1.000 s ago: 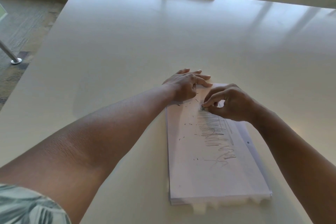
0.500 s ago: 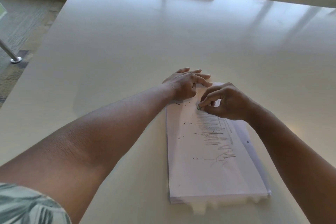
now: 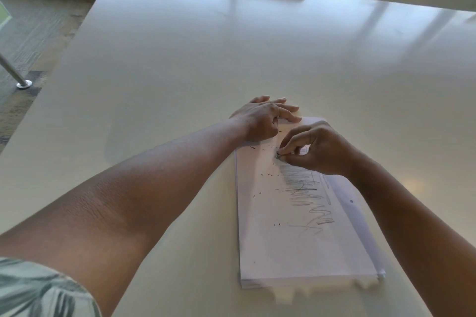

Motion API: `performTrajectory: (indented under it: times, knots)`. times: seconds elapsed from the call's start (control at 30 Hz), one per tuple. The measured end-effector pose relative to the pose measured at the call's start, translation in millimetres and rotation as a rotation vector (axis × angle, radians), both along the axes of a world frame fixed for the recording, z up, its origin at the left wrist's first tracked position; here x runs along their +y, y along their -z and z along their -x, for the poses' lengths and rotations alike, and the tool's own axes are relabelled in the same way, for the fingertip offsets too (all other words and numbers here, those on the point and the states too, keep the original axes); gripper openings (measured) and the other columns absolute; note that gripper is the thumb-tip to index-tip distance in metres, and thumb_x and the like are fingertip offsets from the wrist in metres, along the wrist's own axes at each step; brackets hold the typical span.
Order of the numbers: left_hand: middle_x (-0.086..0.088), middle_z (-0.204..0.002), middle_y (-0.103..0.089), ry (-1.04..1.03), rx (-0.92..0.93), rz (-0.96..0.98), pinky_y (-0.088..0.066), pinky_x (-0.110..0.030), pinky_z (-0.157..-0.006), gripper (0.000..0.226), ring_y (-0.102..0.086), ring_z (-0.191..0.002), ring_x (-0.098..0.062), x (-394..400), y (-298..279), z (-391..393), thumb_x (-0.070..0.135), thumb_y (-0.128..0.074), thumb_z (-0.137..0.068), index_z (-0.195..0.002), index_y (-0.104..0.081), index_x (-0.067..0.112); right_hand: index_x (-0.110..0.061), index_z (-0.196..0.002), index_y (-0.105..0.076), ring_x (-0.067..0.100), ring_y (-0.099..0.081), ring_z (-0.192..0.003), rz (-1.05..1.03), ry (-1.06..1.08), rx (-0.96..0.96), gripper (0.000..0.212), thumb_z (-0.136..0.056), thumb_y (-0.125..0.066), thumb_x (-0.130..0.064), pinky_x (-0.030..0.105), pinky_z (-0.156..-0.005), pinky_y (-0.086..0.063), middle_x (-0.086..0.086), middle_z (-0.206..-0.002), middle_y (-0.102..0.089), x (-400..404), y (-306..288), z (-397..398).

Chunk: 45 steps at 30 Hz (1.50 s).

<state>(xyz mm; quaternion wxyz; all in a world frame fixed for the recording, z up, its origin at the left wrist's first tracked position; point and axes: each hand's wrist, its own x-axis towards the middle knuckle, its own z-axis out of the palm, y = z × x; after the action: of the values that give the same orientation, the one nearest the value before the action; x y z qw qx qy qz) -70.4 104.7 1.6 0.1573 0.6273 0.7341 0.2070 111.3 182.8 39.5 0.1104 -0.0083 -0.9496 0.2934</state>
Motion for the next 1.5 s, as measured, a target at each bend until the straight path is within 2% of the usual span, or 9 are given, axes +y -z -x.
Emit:
performTrajectory:
  times: [0.3,0.53,0.63,0.73,0.8,0.9,1.13,1.4,1.5]
  knots:
    - [0.026,-0.158,-0.039,0.020,0.008,0.002,-0.007,-0.033,-0.127,0.053,-0.019,-0.153,0.002,1.7,2.4,1.4,0.016,-0.042,-0.098,-0.137,-0.060,0.048,-0.008,-0.079,-0.080,-0.008,-0.062,-0.063,-0.049,0.218,0.196,0.006,-0.075,-0.083,-0.005,0.016,-0.064,-0.052,0.000,-0.079,-0.075,-4.2,14.0,10.8]
    - [0.027,-0.157,-0.040,0.009,-0.011,0.000,-0.007,-0.033,-0.127,0.062,-0.019,-0.152,0.003,1.6,2.2,3.1,0.009,-0.039,-0.095,-0.138,-0.060,0.049,-0.009,-0.077,-0.081,-0.003,-0.066,-0.066,-0.014,0.064,0.102,0.007,-0.073,-0.085,-0.006,0.014,-0.067,-0.054,-0.002,-0.079,-0.076,-6.3,5.9,7.0]
    - [0.026,-0.158,-0.039,0.024,-0.001,0.035,-0.007,-0.034,-0.128,0.047,-0.018,-0.153,0.003,1.3,0.8,3.4,0.029,-0.043,-0.099,-0.140,-0.058,0.048,-0.009,-0.075,-0.081,-0.005,-0.064,-0.065,-0.053,0.164,0.179,0.004,-0.074,-0.082,-0.005,0.022,-0.064,-0.057,-0.001,-0.075,-0.075,-5.2,8.8,14.1]
    - [0.027,-0.158,-0.039,0.024,0.000,0.051,-0.007,-0.031,-0.127,0.050,-0.019,-0.152,0.004,1.1,0.1,3.7,0.049,-0.038,-0.093,-0.138,-0.059,0.049,-0.009,-0.073,-0.080,-0.012,-0.060,-0.065,-0.050,0.117,0.203,0.004,-0.076,-0.080,-0.011,0.014,-0.065,-0.052,0.000,-0.074,-0.075,-17.3,9.6,16.6]
    - [0.028,-0.157,-0.040,0.018,-0.009,0.038,-0.008,-0.033,-0.127,0.048,-0.019,-0.152,0.004,1.5,1.1,3.7,0.033,-0.040,-0.097,-0.137,-0.059,0.050,-0.009,-0.075,-0.080,-0.006,-0.064,-0.067,0.016,0.022,0.121,0.006,-0.076,-0.081,-0.016,0.014,-0.067,-0.053,-0.001,-0.079,-0.076,-23.0,7.0,10.9]
    - [0.030,-0.155,-0.040,-0.016,-0.024,0.022,-0.008,-0.033,-0.128,0.067,-0.020,-0.151,0.006,0.7,0.9,2.2,0.007,-0.038,-0.091,-0.136,-0.059,0.051,-0.011,-0.079,-0.081,0.008,-0.070,-0.068,0.098,0.004,-0.062,0.007,-0.074,-0.086,-0.014,0.023,-0.069,-0.057,-0.006,-0.082,-0.076,-15.9,-0.4,1.9]
    - [0.030,-0.155,-0.041,-0.010,-0.024,-0.005,-0.008,-0.033,-0.128,0.069,-0.020,-0.151,0.005,1.8,4.0,2.8,0.004,-0.039,-0.091,-0.137,-0.058,0.051,-0.014,-0.076,-0.080,0.007,-0.067,-0.066,0.068,0.193,-0.041,0.010,-0.073,-0.084,-0.005,0.021,-0.067,-0.057,-0.008,-0.076,-0.074,-2.7,-1.3,-4.2]
    - [0.029,-0.155,-0.041,-0.019,-0.024,-0.018,-0.009,-0.035,-0.128,0.069,-0.021,-0.152,0.004,2.4,4.5,2.1,0.003,-0.040,-0.091,-0.137,-0.059,0.051,-0.010,-0.077,-0.080,0.003,-0.067,-0.065,0.047,0.019,-0.134,0.006,-0.074,-0.084,-0.005,0.015,-0.066,-0.053,-0.007,-0.080,-0.075,-7.0,-9.4,-10.0]
    - [0.028,-0.156,-0.040,-0.006,-0.015,-0.011,-0.008,-0.034,-0.128,0.068,-0.020,-0.152,0.003,1.8,2.9,1.2,0.004,-0.041,-0.090,-0.138,-0.058,0.050,-0.009,-0.076,-0.080,0.000,-0.065,-0.065,-0.008,0.096,-0.019,0.008,-0.073,-0.083,-0.002,0.018,-0.065,-0.055,-0.005,-0.077,-0.074,-6.6,-3.8,-3.3]
